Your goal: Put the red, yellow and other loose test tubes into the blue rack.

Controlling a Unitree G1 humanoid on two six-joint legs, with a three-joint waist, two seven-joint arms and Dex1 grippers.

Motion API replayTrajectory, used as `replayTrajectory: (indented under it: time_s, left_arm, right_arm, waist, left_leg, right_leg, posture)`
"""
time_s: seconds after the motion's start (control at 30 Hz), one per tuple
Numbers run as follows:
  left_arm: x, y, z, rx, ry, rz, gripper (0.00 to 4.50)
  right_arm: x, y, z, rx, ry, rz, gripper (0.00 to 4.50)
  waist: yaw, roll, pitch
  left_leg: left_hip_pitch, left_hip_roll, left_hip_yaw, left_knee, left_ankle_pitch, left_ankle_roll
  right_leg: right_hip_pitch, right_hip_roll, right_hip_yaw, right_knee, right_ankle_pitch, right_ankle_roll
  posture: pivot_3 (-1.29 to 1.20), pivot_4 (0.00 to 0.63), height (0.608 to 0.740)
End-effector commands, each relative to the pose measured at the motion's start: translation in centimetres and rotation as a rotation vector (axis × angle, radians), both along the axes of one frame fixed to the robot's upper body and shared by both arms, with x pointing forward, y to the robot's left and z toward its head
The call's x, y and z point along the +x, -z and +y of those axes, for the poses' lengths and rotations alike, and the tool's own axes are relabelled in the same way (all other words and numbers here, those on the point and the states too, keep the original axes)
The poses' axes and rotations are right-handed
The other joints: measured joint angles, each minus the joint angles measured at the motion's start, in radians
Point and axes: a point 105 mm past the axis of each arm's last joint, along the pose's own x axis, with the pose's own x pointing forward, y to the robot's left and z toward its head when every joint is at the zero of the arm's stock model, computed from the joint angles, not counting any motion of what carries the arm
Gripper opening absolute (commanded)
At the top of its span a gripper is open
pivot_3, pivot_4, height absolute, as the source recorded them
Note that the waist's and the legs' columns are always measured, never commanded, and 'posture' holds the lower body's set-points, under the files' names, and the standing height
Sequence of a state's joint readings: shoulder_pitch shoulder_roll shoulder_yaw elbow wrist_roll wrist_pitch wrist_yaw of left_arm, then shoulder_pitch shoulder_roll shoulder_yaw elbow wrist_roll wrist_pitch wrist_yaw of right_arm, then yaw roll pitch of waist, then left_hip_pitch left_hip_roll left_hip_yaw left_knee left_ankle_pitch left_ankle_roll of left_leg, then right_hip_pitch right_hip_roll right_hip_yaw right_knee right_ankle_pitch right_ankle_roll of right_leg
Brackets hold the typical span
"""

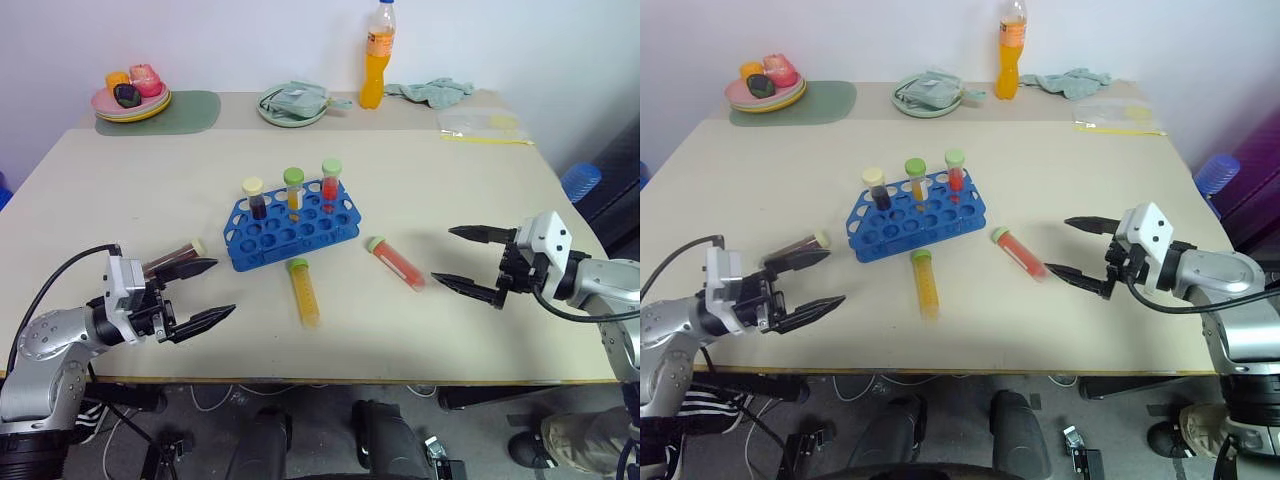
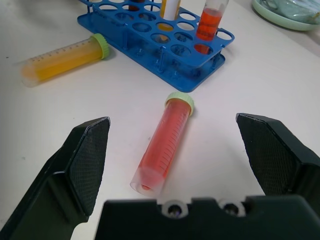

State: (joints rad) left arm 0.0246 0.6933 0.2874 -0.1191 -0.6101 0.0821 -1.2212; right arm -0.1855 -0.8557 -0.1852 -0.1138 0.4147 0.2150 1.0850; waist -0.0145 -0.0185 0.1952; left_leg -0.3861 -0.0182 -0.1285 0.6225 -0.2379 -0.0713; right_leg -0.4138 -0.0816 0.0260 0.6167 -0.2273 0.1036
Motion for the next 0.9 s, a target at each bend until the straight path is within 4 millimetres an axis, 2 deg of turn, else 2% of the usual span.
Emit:
replayTrajectory:
  time_s: [0.03,0.2,0.33,0.4,0.5,0.57,0.67,0.73,0.9]
  left_arm:
    - [0.3,-0.8,-0.3,0.010,0.015,-0.039,4.37]
    - [0.3,-1.0,0.1,0.005,0.007,-0.041,4.37]
    - [1.1,-2.7,0.2,-0.034,-0.004,-0.073,4.37]
    - [1.2,-2.9,0.5,-0.025,-0.005,-0.082,4.37]
    - [1.2,-2.5,0.8,-0.022,-0.020,-0.068,4.37]
    - [1.2,-2.0,0.9,-0.030,-0.045,-0.044,4.37]
    - [0.9,-2.1,-0.1,-0.047,-0.013,-0.039,4.37]
    - [1.0,-1.9,-0.1,-0.033,-0.004,-0.042,4.37]
    - [0.3,-2.1,0.2,-0.013,-0.008,-0.049,4.37]
  right_arm:
    - [0.1,-1.7,-0.4,-0.010,0.011,-0.069,4.50]
    - [0.9,-2.0,-0.1,-0.008,0.060,-0.119,4.50]
    - [1.7,-3.5,0.6,0.045,0.115,-0.071,4.50]
    - [2.2,-4.0,1.4,0.054,0.147,-0.054,4.50]
    - [3.4,-5.1,2.7,0.156,0.234,0.036,4.50]
    - [3.5,-4.4,3.5,0.107,0.288,0.085,4.50]
    - [3.1,-3.6,4.3,0.016,0.338,0.156,4.50]
    - [2.4,-3.1,4.6,-0.013,0.338,0.269,4.50]
    - [2.4,-2.1,5.2,-0.136,0.417,0.541,4.50]
  waist:
    - [0.000,0.000,0.000]
    - [-0.002,0.000,0.000]
    - [-0.001,0.000,0.000]
    - [-0.002,0.000,0.000]
    - [-0.007,0.000,0.000]
    - [-0.003,0.000,0.000]
    - [0.004,0.000,0.000]
    - [0.004,0.000,0.000]
    - [-0.007,0.000,0.000]
  left_leg:
    - [0.000,0.000,0.000,0.000,0.000,0.000]
    - [0.000,0.000,0.000,0.000,0.000,0.000]
    - [0.000,0.000,0.000,0.000,0.000,0.000]
    - [0.000,0.000,0.000,0.000,0.000,0.000]
    - [0.000,0.000,0.000,0.000,0.000,0.000]
    - [0.000,0.000,0.000,-0.001,0.000,0.000]
    - [-0.002,0.000,-0.001,-0.001,0.000,0.000]
    - [-0.005,0.000,-0.001,0.000,0.000,0.000]
    - [-0.004,0.000,0.000,0.001,0.000,0.000]
  right_leg:
    - [0.000,0.000,0.000,0.000,0.000,0.000]
    - [0.000,0.000,0.000,0.000,0.000,0.000]
    - [0.000,0.000,0.000,0.000,0.000,0.000]
    - [0.000,0.000,0.000,0.000,0.000,0.000]
    - [0.000,0.000,0.000,0.000,0.000,0.000]
    - [-0.001,0.000,0.000,0.000,0.000,0.000]
    - [-0.002,0.000,0.000,0.000,0.000,0.000]
    - [-0.004,0.000,0.000,0.000,0.000,0.000]
    - [-0.005,0.000,0.000,0.000,0.000,-0.001]
  posture:
    - [0.00,0.150,0.740]
    - [0.00,0.150,0.740]
    - [0.00,0.150,0.740]
    - [0.00,0.150,0.740]
    - [0.00,0.150,0.740]
    - [0.00,0.150,0.740]
    - [0.00,0.150,0.740]
    - [0.00,0.150,0.740]
    - [0.00,0.150,0.740]
